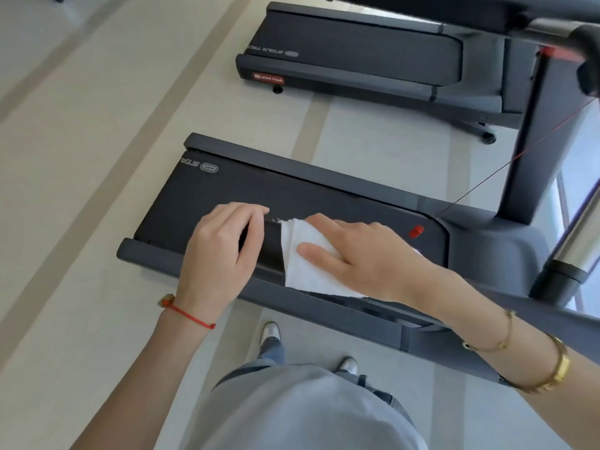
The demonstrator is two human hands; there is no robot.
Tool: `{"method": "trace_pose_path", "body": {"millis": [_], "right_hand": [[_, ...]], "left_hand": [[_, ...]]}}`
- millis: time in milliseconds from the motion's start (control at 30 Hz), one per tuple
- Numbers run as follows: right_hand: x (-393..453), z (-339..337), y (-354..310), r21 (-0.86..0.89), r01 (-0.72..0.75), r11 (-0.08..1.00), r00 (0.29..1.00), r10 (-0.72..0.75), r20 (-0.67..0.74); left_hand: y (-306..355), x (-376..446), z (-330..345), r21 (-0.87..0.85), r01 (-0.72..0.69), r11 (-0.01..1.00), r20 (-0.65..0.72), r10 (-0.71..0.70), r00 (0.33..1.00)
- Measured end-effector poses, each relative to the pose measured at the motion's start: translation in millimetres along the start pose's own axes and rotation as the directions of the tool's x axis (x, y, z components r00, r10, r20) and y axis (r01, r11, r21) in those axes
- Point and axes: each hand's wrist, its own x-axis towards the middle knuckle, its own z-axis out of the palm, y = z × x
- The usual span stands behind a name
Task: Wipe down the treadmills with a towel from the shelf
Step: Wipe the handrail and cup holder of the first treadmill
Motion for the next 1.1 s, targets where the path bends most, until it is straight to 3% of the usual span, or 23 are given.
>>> {"method": "trace_pose_path", "body": {"millis": [233,433,600,667,767,967,1100], "right_hand": [[51,-2,-24,0.196,-0.079,0.977,0.987,0.049,0.15],[9,0,-24,-0.032,-0.057,0.998,0.995,0.054,-0.079],[30,4,-33,-0.03,-0.178,0.984,0.981,0.175,-0.089],[40,12,-43,-0.074,-0.211,0.975,0.967,0.198,-0.159],[25,25,-55,-0.244,-0.283,0.928,0.924,0.196,-0.329],[-18,46,-44,-0.305,-0.333,0.892,0.838,0.132,-0.53],[-22,43,-38,-0.186,-0.532,0.826,0.663,0.269,-0.698]], "left_hand": [[-17,4,-4,-0.144,0.021,0.989,0.034,-0.016,0.999],[-22,6,-8,-0.13,-0.008,0.991,0.093,0.021,0.995],[-22,7,-10,-0.141,-0.034,0.989,0.113,0.05,0.992],[-22,6,-10,-0.142,-0.052,0.989,0.119,0.07,0.991],[-24,5,-9,-0.151,-0.059,0.987,0.114,0.077,0.991],[-24,5,-13,-0.157,-0.054,0.986,0.103,0.07,0.992],[-22,5,-13,-0.119,-0.051,0.992,0.109,0.064,0.992]]}}
